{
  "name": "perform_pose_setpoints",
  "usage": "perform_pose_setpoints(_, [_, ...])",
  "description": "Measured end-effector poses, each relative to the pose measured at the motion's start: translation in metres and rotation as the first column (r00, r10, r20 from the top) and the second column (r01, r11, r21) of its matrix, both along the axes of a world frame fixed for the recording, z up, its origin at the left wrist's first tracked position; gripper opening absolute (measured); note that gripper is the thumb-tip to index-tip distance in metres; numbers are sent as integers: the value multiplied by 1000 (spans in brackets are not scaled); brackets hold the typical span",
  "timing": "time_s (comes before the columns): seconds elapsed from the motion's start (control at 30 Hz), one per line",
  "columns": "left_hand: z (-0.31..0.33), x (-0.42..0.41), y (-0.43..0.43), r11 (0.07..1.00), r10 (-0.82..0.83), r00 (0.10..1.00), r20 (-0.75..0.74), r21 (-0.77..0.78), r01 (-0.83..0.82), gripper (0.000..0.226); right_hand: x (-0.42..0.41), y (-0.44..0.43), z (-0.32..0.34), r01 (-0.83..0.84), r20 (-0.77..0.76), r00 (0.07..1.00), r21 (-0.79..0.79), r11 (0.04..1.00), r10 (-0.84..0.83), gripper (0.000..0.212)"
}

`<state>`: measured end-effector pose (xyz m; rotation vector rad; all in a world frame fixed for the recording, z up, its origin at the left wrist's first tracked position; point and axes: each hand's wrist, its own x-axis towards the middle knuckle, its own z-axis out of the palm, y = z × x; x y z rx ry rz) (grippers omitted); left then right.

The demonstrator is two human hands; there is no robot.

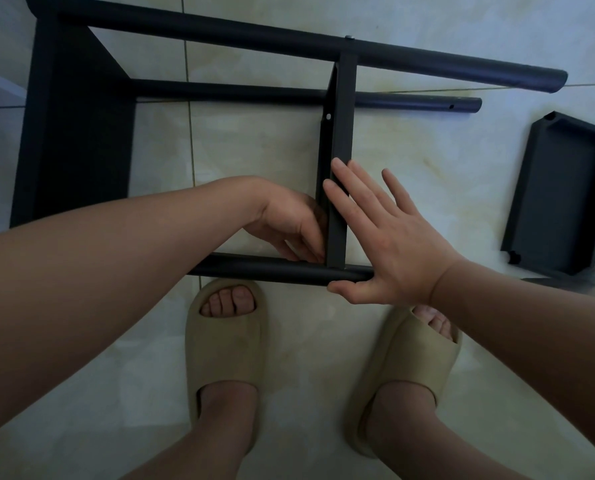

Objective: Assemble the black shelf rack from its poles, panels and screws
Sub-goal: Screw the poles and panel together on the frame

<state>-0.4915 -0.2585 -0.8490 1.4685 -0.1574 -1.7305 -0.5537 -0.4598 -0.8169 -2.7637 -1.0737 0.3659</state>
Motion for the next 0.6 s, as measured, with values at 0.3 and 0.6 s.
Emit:
perform_pose_setpoints(0.3, [10, 5, 5, 975, -110, 975, 195, 211, 67, 41, 0, -1, -1, -21, 7, 1000, -2, 1000, 21, 112])
perform_pose_setpoints(0.6, [71, -20, 23, 844, -418, 832, 364, 495, 207, 47, 8, 12, 34, -30, -166, 986, -275, 961, -17, 117])
